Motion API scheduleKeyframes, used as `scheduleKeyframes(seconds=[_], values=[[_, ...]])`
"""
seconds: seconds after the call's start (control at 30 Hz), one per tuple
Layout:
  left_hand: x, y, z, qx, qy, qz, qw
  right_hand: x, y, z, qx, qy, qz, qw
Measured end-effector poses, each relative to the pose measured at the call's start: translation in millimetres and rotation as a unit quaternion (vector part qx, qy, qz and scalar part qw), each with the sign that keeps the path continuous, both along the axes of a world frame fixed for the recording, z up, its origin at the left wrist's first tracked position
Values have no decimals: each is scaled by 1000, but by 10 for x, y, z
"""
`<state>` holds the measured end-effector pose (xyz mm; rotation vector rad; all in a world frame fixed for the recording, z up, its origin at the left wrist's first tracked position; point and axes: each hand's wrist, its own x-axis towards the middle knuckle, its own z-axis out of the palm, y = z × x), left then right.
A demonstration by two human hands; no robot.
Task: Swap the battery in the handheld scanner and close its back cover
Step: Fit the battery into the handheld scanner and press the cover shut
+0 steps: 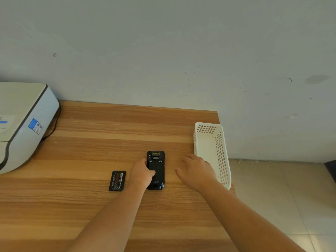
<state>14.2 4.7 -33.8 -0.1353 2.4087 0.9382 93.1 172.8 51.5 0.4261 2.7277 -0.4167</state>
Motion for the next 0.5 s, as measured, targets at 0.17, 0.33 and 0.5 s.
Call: scheduleKeyframes(seconds=[0.17, 0.33, 0.5], values=[[-73, -196, 12, -50, 29, -46, 997, -89, -137, -34, -11, -3, 22, 1000], [-184, -419, 70, -52, 50, -112, 991, -227, -265, -182, -34, -20, 17, 999], [-280, -478, 129, -167, 114, -257, 945, -334, -329, -458, -28, -38, 13, 999]])
